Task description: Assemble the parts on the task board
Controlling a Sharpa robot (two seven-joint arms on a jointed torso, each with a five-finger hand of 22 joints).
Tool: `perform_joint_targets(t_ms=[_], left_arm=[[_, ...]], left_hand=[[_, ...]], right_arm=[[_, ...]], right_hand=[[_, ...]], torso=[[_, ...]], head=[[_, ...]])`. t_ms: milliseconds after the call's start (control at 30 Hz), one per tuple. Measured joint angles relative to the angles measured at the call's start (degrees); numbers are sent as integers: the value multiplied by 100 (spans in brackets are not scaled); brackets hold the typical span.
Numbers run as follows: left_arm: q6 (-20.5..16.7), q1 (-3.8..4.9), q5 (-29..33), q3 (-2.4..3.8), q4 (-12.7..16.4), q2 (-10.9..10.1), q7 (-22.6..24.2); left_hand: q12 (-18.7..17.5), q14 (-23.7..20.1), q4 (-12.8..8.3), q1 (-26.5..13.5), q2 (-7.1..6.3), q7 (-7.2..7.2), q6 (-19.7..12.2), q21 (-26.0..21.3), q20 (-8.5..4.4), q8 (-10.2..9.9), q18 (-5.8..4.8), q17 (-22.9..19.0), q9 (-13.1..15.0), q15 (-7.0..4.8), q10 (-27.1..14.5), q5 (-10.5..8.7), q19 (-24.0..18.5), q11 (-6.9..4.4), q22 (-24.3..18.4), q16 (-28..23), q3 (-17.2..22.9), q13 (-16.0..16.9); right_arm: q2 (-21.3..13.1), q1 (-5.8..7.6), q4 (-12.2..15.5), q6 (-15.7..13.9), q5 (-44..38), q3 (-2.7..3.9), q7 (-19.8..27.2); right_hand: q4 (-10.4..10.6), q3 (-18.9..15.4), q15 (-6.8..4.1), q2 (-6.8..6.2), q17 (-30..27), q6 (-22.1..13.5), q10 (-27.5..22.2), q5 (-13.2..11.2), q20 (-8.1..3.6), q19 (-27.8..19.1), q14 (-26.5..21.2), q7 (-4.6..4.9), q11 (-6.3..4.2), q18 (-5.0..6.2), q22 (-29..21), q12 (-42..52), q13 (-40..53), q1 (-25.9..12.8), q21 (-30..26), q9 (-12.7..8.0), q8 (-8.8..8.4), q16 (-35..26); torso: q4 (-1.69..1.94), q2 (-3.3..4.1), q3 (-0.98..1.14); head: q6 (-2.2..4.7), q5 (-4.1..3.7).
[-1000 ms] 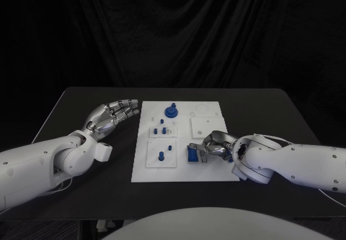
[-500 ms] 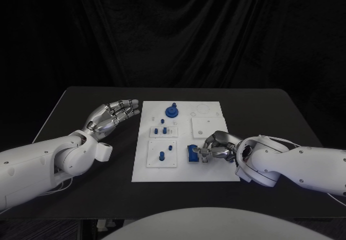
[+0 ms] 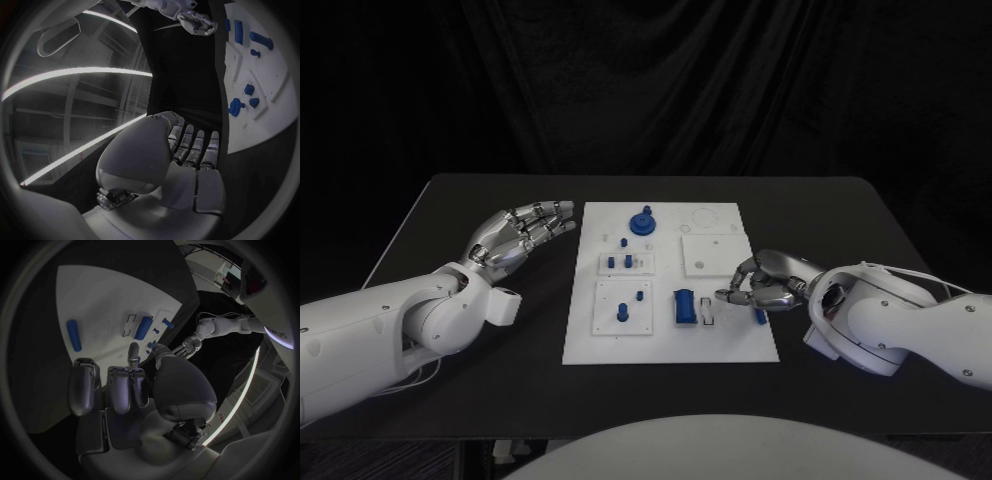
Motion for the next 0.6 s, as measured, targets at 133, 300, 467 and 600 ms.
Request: perform_joint_targets(t_ms=[133, 300, 467, 600], left_arm=[[-8, 0, 0, 0, 12, -5, -11], [-15, 0, 0, 0, 17, -3, -24], [-15, -2, 0, 0, -2, 12, -43], [-13, -2, 0, 0, -13, 18, -60]], left_hand=[[0, 0, 0, 0, 0, 13, 29, 0, 0, 0, 0, 0, 0, 0, 0, 0, 0, 0, 0, 0, 0, -5], [23, 21, -16, 0, 0, 13, 28, 0, 0, 0, 0, 0, 0, 21, 20, 0, 0, 20, 0, 0, 16, -5], [23, 21, -16, 0, 0, 13, 28, 0, 0, 0, 0, -1, 0, 21, 20, 0, 0, 20, -17, 0, 16, -5], [23, 21, -16, 0, 0, 13, 28, 0, 0, 0, 0, -1, 0, 21, 20, 0, 0, 20, -22, 0, 16, -5]], right_arm=[[-210, 107, 178, 100, -460, -2, -272], [-311, 146, 213, 220, -1081, -13, -602], [-268, 138, 92, 334, -1665, -17, -893], [-200, 72, 3, 389, -2020, -18, -1060]], right_hand=[[42, 108, 0, -75, 0, 54, 0, 864, 0, 0, 0, -51, 0, 0, 0, 0, 0, 150, 134, -77, 0, 0], [92, 163, 0, -149, 0, 74, 0, 1173, 0, 0, 0, -31, 0, 0, 0, 0, 0, 224, 177, -135, -37, 0], [102, 201, 0, -181, 0, 74, 0, 1184, 0, 0, 0, -31, 0, 0, 0, 0, 0, 255, 177, -162, -65, 0], [163, 244, 0, -181, 0, 74, 0, 1105, 0, 0, 0, -31, 0, 0, 0, 0, 2, 255, 202, -190, -98, 22]], torso=[[0, 0, -1], [7, 2, -5], [4, 2, -11], [1, 2, -12]], head=[[0, -72], [0, -166], [0, -247], [0, -304]])
